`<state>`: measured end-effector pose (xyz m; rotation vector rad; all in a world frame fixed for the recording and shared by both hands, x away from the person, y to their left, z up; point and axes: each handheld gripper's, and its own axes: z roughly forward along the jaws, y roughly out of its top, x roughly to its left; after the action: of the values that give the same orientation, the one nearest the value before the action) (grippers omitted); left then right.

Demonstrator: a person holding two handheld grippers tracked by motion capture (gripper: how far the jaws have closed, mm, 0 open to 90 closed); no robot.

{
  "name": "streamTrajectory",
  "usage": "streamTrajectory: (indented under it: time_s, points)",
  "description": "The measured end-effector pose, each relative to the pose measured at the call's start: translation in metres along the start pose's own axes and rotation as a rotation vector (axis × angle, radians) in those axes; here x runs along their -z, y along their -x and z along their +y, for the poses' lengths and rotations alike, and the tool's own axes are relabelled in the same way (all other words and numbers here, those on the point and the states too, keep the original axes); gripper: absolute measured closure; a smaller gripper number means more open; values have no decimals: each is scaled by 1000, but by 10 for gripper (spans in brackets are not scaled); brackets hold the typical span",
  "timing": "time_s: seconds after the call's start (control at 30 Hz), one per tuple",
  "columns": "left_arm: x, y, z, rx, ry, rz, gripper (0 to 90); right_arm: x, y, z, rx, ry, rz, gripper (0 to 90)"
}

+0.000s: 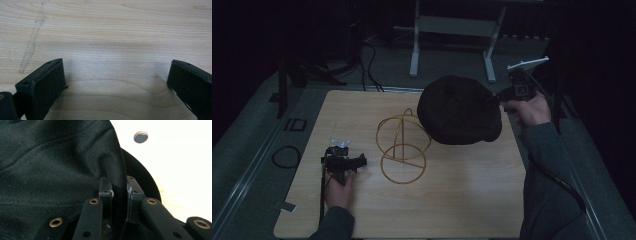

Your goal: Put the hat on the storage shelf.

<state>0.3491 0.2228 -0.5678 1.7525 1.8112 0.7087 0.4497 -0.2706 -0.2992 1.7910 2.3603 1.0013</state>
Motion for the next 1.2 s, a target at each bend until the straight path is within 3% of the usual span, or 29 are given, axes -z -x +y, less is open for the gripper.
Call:
streamTrajectory:
  time_s: [0.4, 1.2]
  points:
    - [0, 0, 0, 0, 0, 0, 12, -3, -13, 5, 20, 0, 15, 786]
    - [0, 0, 0, 0, 0, 0, 12, -3, -26, 10, 39, 1, 34, 785]
